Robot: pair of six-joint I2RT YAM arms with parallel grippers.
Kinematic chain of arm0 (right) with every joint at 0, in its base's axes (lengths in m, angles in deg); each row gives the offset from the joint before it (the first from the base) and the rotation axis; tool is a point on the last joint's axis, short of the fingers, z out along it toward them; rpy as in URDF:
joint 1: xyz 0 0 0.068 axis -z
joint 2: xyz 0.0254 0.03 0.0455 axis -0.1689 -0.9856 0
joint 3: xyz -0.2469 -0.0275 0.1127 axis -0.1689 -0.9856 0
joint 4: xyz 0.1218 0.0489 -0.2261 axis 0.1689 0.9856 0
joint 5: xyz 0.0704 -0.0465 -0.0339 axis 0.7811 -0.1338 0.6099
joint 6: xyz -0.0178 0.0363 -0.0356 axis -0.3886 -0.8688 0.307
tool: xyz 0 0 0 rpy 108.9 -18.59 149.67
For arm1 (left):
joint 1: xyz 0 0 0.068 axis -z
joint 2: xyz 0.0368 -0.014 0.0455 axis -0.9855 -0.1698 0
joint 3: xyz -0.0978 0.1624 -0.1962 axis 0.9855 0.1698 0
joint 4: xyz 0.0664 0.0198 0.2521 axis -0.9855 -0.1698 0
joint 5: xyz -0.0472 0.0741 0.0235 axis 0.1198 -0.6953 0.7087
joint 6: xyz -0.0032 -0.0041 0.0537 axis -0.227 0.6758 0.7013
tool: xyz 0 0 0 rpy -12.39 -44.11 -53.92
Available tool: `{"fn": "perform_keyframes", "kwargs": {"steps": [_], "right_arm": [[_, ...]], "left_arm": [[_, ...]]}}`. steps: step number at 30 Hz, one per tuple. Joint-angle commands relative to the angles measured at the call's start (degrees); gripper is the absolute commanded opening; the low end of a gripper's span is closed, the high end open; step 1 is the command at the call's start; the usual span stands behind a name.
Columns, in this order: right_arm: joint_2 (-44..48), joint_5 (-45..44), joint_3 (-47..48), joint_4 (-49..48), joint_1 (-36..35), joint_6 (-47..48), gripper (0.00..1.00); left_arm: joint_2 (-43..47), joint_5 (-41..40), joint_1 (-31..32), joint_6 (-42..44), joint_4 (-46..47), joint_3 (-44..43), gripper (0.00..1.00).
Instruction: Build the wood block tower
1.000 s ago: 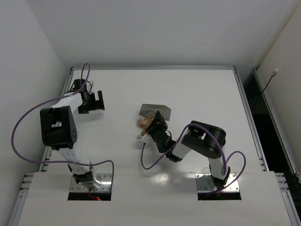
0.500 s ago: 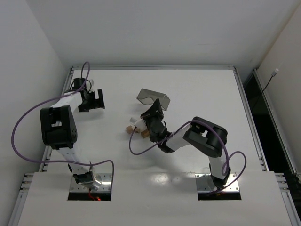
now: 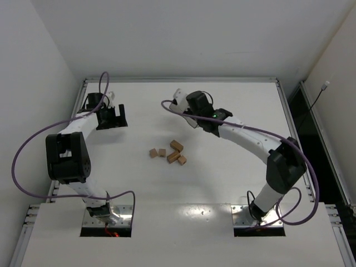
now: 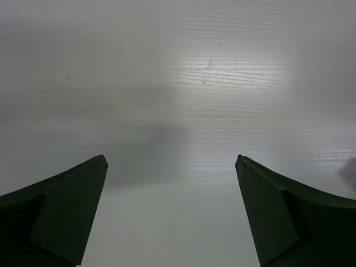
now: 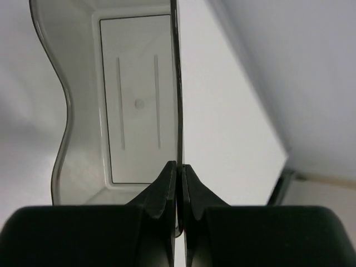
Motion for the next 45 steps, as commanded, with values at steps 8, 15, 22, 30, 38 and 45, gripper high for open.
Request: {"fn": "perform_keyframes", "kwargs": {"steps": [8,15,22,30,38,45], "right_arm": [[2.25,29.70,-1.57,11.97,26.33,-25.49,0.00],[-5.81,35.68,2.10,8.80,43.29,-22.79,0.00],[-20.49,47.29,16.17,15.12,54.65,-13.65,0.00],[-27.71,47.30,26.81,16.45,62.64,-8.01,0.00],[-40.10,47.11,44.82,22.93,67.83,-9.85,0.00],[-44.59,47.12,46.24,22.42,68.37,-13.98,0.00]], "left_arm": [[3.50,4.86,2.15,2.30,3.76,2.06,0.99],[1.57,5.38,2.67,1.77,4.99,0.84,0.99],[-0.27,7.84,2.67,1.77,4.38,-1.01,0.99],[-1.60,7.85,2.67,1.77,3.85,-2.86,0.99],[-2.12,8.90,2.67,1.77,3.85,-2.86,0.99],[-2.65,9.95,2.67,1.77,3.32,-4.53,0.99]]}}
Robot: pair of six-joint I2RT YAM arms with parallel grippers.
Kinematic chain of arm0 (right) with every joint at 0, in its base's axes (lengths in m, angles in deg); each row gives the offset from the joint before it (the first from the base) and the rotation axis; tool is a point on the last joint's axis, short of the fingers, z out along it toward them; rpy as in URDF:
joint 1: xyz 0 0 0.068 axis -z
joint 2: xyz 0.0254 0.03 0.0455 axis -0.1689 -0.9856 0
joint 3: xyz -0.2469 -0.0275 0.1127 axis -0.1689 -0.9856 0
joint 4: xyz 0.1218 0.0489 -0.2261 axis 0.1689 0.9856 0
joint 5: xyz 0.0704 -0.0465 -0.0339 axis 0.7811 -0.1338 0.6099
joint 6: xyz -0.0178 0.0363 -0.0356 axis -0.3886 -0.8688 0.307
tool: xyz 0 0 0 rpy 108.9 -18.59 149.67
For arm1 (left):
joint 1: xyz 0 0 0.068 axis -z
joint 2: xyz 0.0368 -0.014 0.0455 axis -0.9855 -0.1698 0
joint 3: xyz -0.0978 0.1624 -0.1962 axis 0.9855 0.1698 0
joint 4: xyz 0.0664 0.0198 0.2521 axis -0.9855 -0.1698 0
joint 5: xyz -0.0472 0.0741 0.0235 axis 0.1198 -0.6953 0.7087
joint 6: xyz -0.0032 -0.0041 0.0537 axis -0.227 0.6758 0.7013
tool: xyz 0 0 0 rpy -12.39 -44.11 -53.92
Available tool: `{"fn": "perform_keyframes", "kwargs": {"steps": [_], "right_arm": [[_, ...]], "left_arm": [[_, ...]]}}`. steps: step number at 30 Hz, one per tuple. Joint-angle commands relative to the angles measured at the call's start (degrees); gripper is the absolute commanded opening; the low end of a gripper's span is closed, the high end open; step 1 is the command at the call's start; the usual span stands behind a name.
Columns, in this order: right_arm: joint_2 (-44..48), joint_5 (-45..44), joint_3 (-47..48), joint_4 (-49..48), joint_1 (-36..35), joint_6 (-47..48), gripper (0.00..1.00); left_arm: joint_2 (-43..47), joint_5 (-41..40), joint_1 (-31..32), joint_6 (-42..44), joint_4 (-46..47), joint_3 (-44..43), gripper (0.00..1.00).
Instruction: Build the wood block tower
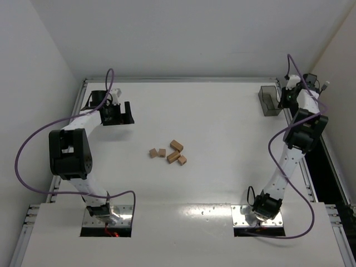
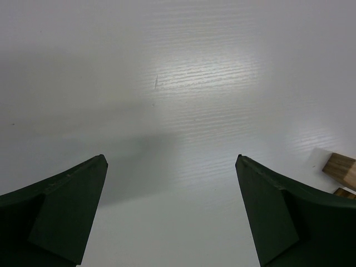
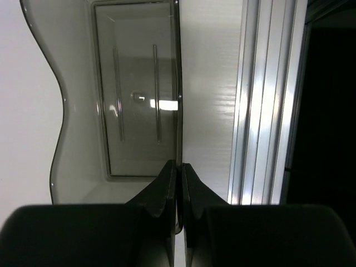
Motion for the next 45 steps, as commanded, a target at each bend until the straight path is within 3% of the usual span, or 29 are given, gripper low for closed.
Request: {"fn": "perform_keyframes", "kwargs": {"steps": [1,7,8,13,16,20,24,32,36,40,44,45], "right_arm": [[-1.21,2.81,2.88,0.11,0.04,-3.23,0.00],[-2.61,4.23,3.49,0.11,0.04,-4.99,0.04],[-2.61,4.23,3.49,0.11,0.04,-4.99,0.07],[0.28,2.21,1.12,-2.08,0.04,-4.99,0.43],[1.95,0.81,-0.11,-2.70,0.04,-4.99,0.52],[7.57,-0.43,-6.95,-8.30,-0.57,-4.99,0.53],[16.71,-1.92,-21.52,-18.33,-1.19,-5.51,0.54],[28.04,-0.71,-32.53,-27.13,-1.71,-9.47,0.54],[30.78,6.94,-36.05,-25.65,-3.03,-8.34,0.52],[35.35,16.07,-39.31,-17.67,-8.90,2.26,0.46],[39.65,17.24,-41.07,-7.56,-20.50,13.36,0.46],[41.14,15.84,-41.85,-5.62,-26.18,14.86,0.46]], "left_arm": [[-0.07,1.74,0.42,0.24,0.61,-2.67,0.99],[-1.13,2.26,0.42,0.24,-1.06,-4.08,0.99],[-1.13,2.26,0.42,0.24,-1.06,-4.08,0.99],[-1.13,2.79,0.42,-0.28,-1.06,-4.08,0.99],[-1.74,2.79,0.95,-0.90,-1.06,-4.08,0.99],[-1.74,2.79,0.95,-0.90,-1.06,-4.08,0.99],[-1.74,2.79,0.95,-0.90,-1.06,-4.08,0.99],[-1.74,2.79,0.95,-1.43,-0.53,-4.08,0.99],[-1.74,3.32,0.95,-1.43,-0.53,-4.08,0.99],[-1.22,3.32,1.56,-0.82,-0.53,-3.55,0.99],[0.62,0.42,3.93,1.12,-0.53,-3.02,0.99],[0.63,-0.89,3.94,1.82,-0.53,-3.02,0.99]]}}
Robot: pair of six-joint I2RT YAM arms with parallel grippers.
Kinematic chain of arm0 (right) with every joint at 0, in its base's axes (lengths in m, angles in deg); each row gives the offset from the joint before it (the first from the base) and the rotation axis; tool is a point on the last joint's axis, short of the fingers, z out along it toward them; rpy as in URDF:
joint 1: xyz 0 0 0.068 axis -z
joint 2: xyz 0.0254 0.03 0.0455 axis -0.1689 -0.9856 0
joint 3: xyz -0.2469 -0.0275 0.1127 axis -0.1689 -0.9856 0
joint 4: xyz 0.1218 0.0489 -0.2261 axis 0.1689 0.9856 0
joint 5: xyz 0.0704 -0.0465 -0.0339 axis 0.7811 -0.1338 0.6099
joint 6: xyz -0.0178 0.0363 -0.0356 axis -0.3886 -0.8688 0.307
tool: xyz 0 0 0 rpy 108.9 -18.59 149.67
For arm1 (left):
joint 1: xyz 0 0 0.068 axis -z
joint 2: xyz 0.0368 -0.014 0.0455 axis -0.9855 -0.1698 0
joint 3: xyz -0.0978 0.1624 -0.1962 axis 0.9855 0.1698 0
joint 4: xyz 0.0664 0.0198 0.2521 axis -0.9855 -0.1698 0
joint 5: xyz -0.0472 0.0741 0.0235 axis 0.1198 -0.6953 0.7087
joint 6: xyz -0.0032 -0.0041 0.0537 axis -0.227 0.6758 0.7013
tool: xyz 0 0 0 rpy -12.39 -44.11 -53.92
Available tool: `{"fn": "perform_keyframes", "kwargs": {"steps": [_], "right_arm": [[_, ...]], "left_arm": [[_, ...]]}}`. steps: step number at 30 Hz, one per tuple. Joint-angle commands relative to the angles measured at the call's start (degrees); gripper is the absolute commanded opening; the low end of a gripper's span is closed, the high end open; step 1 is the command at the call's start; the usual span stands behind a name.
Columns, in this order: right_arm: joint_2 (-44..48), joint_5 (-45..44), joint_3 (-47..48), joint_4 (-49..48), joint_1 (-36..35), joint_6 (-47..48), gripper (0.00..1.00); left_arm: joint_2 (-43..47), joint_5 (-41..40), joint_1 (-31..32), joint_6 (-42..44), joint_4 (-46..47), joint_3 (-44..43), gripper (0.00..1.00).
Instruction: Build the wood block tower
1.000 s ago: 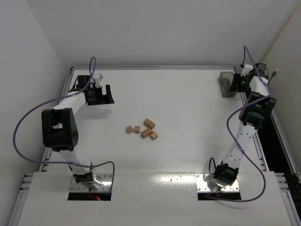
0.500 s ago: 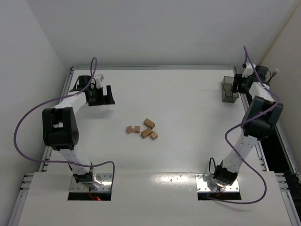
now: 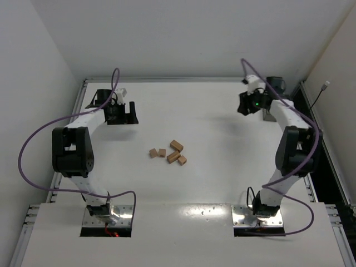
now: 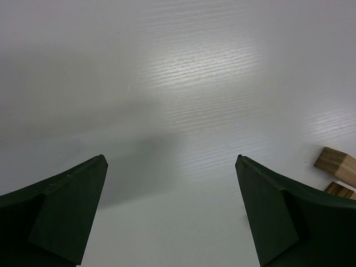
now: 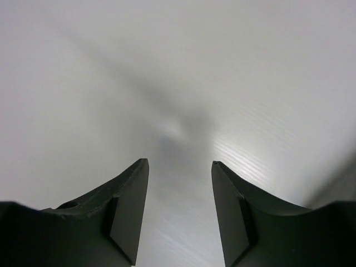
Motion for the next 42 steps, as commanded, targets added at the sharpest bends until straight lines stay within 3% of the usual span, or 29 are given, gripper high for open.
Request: {"fn": "perform_keyframes", "kwargs": {"steps": [1,6,11,16,26,42], "right_arm": [[6.40,2.22,-2.53,9.67,-13.22,11.33,0.46],[6.42,-3.43,-3.26,13.71,-29.91,11.34,0.49],[-0.43,-5.09,3.15,19.77,-36.79,9.32,0.44],[-4.75,-14.05,9.31,22.32,-43.73,9.32,0.43],[-20.13,-14.85,33.38,40.87,-50.07,8.79,0.45],[-29.80,-15.46,41.48,46.42,-53.24,0.97,0.46]], "left_arm": [[3.12,-2.67,2.73,1.82,1.00,-0.27,0.99],[4.44,-6.45,3.27,1.82,-0.14,0.35,0.99],[4.97,-8.56,2.74,1.82,-1.20,0.88,0.99],[4.97,-8.04,-3.14,-1.68,-2.43,0.35,0.99],[4.44,-9.35,-7.54,-2.22,-2.95,0.35,0.99],[3.92,-9.36,-10.62,-2.22,-3.48,-0.18,0.99]]}}
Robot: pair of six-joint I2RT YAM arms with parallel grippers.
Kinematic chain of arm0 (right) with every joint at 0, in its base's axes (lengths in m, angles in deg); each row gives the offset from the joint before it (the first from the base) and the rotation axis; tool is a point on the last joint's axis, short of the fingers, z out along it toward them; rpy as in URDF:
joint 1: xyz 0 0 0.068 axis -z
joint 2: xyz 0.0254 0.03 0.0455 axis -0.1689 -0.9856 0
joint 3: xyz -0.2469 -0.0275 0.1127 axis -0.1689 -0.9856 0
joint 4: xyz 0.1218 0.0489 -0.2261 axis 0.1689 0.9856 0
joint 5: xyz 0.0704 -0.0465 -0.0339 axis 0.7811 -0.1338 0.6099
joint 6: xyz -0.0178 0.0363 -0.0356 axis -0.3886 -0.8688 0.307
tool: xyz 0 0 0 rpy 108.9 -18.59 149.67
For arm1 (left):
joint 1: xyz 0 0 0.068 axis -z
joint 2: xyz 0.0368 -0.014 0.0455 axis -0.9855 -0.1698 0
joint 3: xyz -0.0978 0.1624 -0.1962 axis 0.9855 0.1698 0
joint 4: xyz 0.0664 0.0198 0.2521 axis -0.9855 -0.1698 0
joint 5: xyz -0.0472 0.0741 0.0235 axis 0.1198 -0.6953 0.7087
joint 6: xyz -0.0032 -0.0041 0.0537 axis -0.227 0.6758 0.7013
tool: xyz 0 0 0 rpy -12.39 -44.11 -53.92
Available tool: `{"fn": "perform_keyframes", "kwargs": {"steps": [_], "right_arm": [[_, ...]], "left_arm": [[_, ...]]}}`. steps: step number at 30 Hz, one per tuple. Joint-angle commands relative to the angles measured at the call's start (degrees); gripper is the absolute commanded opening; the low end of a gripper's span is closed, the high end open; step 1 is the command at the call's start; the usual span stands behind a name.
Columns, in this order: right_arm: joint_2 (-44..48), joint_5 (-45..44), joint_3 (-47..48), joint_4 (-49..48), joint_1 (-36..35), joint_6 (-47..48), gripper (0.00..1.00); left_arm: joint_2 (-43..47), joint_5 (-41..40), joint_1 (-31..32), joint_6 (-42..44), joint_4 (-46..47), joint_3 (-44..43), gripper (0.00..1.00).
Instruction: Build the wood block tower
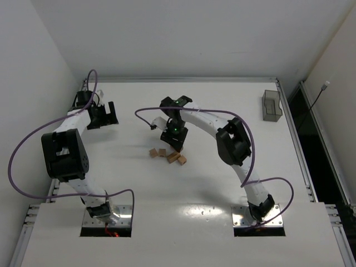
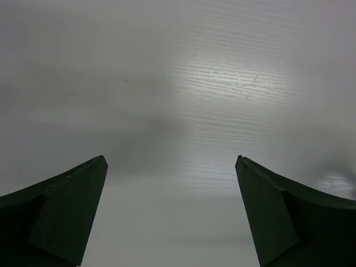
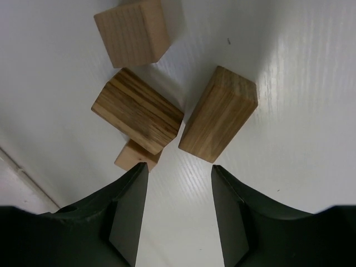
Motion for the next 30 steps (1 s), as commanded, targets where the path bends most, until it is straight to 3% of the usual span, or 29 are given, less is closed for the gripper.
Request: {"fn": "perform_keyframes", "kwargs": {"steps": [1,11,30], "right_arm": [[-0.62,-1.17,4.72,0.76,-0.47,-3.12,0.46],[-4.75,-11.01,11.58,0.94,-2.58,-4.88,0.49],[-9.59,-16.55,13.33,-0.81,-4.43,-6.46,0.56]], "left_arm": [[1.53,0.04,-0.50,-0.47,0.60,-0.64,0.99],[0.49,0.04,-1.03,-0.47,0.61,-0.11,0.99],[0.48,-0.48,-2.08,-1.00,2.81,1.56,0.99]]}}
